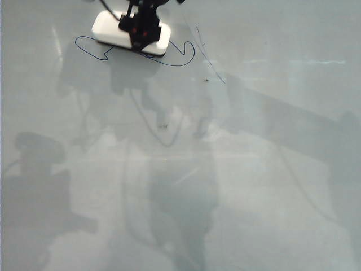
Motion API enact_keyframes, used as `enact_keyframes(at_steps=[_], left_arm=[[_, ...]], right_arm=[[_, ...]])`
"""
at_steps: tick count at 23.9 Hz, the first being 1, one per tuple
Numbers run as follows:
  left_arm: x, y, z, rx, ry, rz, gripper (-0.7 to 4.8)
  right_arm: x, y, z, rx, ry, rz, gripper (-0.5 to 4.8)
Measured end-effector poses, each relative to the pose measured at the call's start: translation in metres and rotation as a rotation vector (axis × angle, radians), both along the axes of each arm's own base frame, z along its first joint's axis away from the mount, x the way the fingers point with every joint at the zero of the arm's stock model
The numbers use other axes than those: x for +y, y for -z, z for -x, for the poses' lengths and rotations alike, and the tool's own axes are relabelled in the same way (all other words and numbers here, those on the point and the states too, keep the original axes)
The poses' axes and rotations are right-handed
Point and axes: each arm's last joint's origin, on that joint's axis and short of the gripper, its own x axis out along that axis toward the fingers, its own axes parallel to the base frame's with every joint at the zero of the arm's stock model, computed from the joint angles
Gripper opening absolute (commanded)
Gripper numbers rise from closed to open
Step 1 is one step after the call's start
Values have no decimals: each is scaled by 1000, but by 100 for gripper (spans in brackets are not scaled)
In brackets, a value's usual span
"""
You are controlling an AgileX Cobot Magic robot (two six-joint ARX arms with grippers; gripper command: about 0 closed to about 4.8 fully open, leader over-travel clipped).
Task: Grab the whiteboard eraser that is attached to the surface of the whiteboard and use it to clean the writing on the whiteboard.
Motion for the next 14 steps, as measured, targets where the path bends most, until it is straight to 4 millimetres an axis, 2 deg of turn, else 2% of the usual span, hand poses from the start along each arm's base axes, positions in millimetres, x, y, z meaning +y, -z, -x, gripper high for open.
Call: enact_keyframes(at_steps=[3,5,11,14], left_arm=[[0,0,0,0,0,0,-2],[0,0,0,0,0,0,-2],[0,0,0,0,0,0,-2],[0,0,0,0,0,0,-2]], right_arm=[[8,17,-5,34,-23,26,148],[16,39,-10,80,-40,68,148],[26,58,-9,91,3,131,148],[32,61,-4,28,83,260,153]])
